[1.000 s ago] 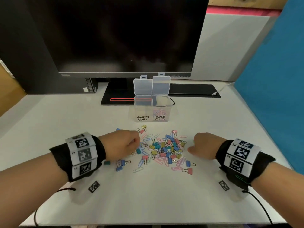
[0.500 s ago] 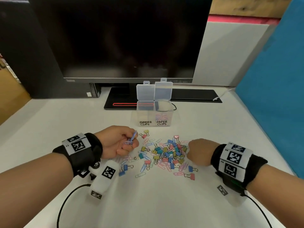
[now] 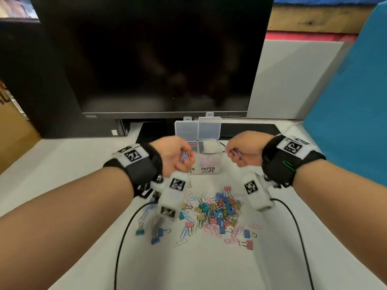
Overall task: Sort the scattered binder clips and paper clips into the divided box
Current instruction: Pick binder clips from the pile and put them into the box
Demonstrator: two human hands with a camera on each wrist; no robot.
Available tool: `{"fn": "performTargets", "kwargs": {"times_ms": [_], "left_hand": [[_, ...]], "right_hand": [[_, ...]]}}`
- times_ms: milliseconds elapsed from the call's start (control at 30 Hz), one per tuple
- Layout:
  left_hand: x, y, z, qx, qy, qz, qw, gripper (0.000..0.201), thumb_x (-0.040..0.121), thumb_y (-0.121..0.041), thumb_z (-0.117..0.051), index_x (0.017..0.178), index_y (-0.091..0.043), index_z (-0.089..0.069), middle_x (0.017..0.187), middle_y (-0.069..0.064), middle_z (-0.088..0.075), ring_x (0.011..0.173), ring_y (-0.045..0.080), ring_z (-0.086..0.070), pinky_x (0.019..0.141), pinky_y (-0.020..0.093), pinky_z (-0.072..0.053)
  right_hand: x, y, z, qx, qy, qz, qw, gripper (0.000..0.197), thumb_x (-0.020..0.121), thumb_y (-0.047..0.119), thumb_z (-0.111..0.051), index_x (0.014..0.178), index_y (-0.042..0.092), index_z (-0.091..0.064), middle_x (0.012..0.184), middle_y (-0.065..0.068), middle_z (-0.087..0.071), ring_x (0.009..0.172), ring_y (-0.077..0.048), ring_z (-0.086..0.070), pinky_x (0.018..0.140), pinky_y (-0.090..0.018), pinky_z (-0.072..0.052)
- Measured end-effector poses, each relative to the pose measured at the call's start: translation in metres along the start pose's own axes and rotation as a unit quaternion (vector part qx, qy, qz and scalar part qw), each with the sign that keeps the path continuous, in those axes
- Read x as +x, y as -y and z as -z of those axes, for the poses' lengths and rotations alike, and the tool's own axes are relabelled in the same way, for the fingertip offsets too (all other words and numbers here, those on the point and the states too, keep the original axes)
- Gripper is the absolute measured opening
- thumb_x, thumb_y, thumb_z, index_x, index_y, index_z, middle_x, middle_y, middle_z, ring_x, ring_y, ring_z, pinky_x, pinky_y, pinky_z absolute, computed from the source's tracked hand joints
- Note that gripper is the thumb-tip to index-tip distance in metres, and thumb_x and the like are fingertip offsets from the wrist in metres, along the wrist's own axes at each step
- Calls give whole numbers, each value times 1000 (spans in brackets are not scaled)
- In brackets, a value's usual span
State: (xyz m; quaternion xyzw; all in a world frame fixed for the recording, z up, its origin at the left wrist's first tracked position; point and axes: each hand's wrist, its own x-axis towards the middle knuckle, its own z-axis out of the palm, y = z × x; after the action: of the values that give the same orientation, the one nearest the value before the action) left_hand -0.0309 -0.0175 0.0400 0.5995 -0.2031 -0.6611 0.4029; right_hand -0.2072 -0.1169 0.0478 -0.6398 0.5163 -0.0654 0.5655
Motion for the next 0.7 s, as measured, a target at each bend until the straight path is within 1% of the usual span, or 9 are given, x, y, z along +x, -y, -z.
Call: {"fn": "performTargets", "kwargs": {"times_ms": [100,167,233,300,400,467,567,633,700], "left_hand": [[11,-27,-16,-61,-50,-30,996,23,97,-11,-30,86,0,-46,74,10,-44,51,16,-42,46,21,-30],[19,-36,-25,-76,-71,-34,994,28,99,-15,-31,95,7,-48,79,14,-46,61,21,-44,55,26,-36],[25,-38,-30,-98,-73,-27,992,32,101,-19,-33,98,10,-47,83,17,-49,69,27,-50,67,33,-46],[30,-37,-30,-131,-49,-16,990,38,102,-23,-32,96,13,-45,88,21,-52,76,32,-53,84,39,-47],[32,-37,-30,-148,-3,-10,989,48,102,-28,-30,126,14,-37,93,26,-55,81,37,-55,82,43,-46],[30,-38,-30,-153,1,-12,988,48,102,-28,-30,129,11,-34,94,27,-55,81,38,-56,77,44,-46],[28,-42,-34,-137,5,-14,990,46,102,-30,-30,118,10,-44,102,28,-56,81,37,-56,68,43,-47],[29,-43,-37,-120,1,-8,993,53,102,-32,-31,130,12,-39,103,28,-55,82,38,-56,70,43,-46],[31,-45,-41,-100,-4,-5,995,59,102,-34,-31,139,12,-29,125,31,-50,99,41,-56,79,43,-44]], "right_hand": [[21,25,-7,-49,-2,-20,999,29,93,0,-39,65,7,-43,60,-7,-42,47,-13,-35,35,-14,-29],[34,37,-10,-63,-17,-41,997,26,93,0,-40,68,5,-46,57,-10,-48,46,-15,-43,39,-16,-39],[41,47,-12,-34,-17,-61,997,17,94,-2,-41,81,-1,-52,68,-16,-58,60,-22,-59,65,-27,-56],[42,52,-12,12,10,-74,997,17,95,-4,-36,100,-5,-52,92,-22,-59,86,-29,-64,86,-37,-56],[45,51,-6,69,49,-42,996,33,93,-12,-33,124,-10,-44,115,-28,-53,89,-31,-59,87,-39,-53],[44,50,-4,25,46,-18,998,31,92,-11,-40,122,-12,-49,128,-26,-54,96,-33,-61,81,-38,-57],[41,42,-1,-58,13,17,998,29,90,-5,-49,118,-12,-55,126,-28,-59,113,-35,-62,95,-36,-51],[41,33,3,-60,-4,44,997,31,89,-7,-51,119,-14,-54,124,-29,-59,100,-31,-64,92,-36,-52],[39,22,5,-48,-21,67,996,29,89,-7,-50,117,-14,-56,118,-29,-62,90,-26,-61,91,-36,-52]]}}
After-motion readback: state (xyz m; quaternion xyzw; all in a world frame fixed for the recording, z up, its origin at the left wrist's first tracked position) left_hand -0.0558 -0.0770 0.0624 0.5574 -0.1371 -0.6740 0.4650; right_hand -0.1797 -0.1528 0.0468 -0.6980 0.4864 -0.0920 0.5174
